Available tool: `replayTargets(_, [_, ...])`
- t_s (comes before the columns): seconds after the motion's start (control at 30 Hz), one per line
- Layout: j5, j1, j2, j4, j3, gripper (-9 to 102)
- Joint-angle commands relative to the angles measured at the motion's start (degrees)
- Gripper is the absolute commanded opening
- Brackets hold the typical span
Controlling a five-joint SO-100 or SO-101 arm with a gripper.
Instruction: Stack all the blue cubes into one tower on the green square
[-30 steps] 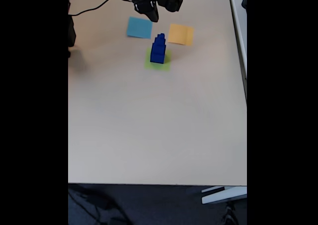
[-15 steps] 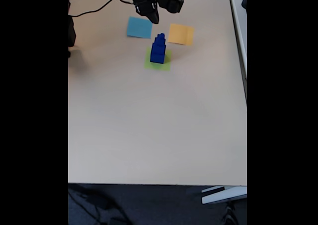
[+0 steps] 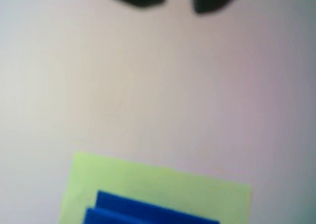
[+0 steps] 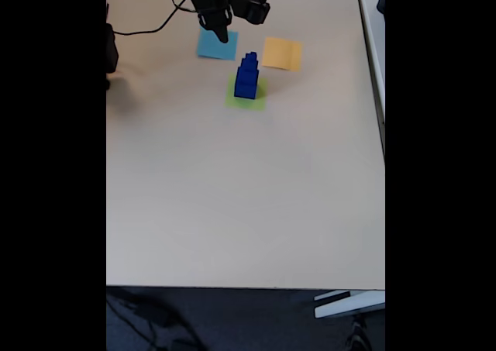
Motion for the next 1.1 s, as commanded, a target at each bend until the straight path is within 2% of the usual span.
replayTargets(0.0, [-2.2,-1.23,11.51,-2.99,7.82,0])
replayTargets(0.2, [-4.92,-1.85,27.95,-8.53,29.27,0])
replayTargets(0.6, [-19.42,-1.67,65.65,-29.88,74.27,0])
replayTargets(0.77, [-28.83,-1.32,71.89,-35.24,81.3,0])
replayTargets(0.87, [-36.39,-2.2,84.64,-39.81,90.79,0])
replayTargets(0.97, [-38.58,-3.6,98.26,-39.55,99.76,0])
replayTargets(1.07, [-41.31,-4.66,98.17,-39.9,101.43,0])
